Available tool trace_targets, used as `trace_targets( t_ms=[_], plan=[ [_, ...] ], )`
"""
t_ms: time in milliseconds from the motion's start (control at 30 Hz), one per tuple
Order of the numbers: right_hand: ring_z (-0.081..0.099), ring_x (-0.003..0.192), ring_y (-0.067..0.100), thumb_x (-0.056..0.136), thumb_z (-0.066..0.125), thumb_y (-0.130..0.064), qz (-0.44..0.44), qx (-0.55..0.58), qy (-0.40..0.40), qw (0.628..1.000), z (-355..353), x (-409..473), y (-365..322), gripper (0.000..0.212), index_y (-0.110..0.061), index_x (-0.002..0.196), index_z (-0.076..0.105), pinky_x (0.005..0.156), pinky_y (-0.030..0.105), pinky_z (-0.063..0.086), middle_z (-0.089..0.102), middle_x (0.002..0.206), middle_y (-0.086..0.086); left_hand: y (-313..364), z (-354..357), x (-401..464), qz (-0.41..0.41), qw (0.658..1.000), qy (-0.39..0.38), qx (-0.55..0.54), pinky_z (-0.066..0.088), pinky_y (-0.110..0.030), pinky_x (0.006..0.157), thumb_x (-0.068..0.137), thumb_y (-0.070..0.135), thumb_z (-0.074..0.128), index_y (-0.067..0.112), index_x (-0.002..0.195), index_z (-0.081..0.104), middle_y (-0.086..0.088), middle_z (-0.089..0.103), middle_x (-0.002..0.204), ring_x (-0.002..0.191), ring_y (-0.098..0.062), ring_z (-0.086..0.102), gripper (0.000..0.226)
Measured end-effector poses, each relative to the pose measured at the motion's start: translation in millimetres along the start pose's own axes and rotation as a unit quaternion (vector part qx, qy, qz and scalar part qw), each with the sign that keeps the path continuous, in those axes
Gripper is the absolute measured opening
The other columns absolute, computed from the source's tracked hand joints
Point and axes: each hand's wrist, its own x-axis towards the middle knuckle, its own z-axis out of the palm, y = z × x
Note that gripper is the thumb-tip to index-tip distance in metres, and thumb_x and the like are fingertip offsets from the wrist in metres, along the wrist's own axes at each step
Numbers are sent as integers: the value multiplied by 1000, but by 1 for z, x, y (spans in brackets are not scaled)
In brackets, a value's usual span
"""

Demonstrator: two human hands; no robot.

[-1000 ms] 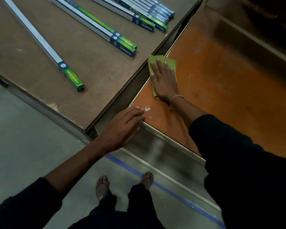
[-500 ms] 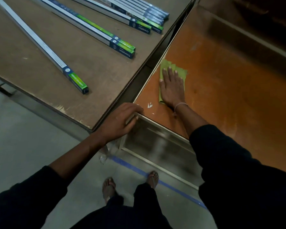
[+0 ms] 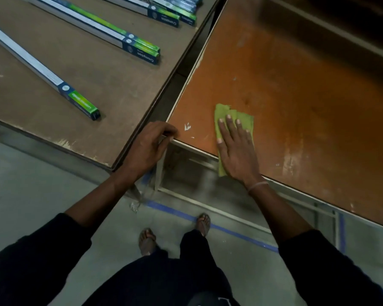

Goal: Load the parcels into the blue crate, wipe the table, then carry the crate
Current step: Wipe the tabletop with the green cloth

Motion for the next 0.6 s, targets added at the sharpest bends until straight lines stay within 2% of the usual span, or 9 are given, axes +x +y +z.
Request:
trace_targets(
  t_ms=[133,167,333,467,600],
  plan=[
    [6,154,27,104,16,-46,104,-17,18,994,1,2,10,58,-26,159,13,121,52,16,6,167,0,-1,2,-4,-31,999,33,-22,50,-32,97,95,7,69,5,117,65,-8,65,116,108,-19,62,22],
    [6,154,27,104,16,-46,94,-19,15,995,2,4,4,59,-25,159,13,121,52,16,5,167,0,-1,2,-5,-51,997,43,-36,50,-30,98,94,10,70,7,119,64,-7,63,118,110,-18,61,26],
    [-6,154,23,107,16,-47,-89,6,-25,996,7,30,-44,57,-29,159,5,124,49,9,-3,167,-4,-3,-2,-22,-134,983,89,-91,52,-22,98,95,12,70,8,127,60,-3,58,124,113,-6,62,34],
    [-6,154,24,106,14,-46,-104,22,-31,994,15,69,-84,57,-27,159,6,123,50,7,-2,167,-3,-12,-9,-40,-144,980,124,-50,54,-26,97,99,11,63,5,126,60,-5,58,122,112,-9,62,28],
    [-1,154,27,104,13,-45,-62,17,-27,998,17,95,-116,59,-22,159,13,123,51,9,4,167,2,-13,-13,-41,-140,979,145,-35,54,-34,99,99,6,58,3,126,59,-9,57,122,115,-17,61,27]
  ],
)
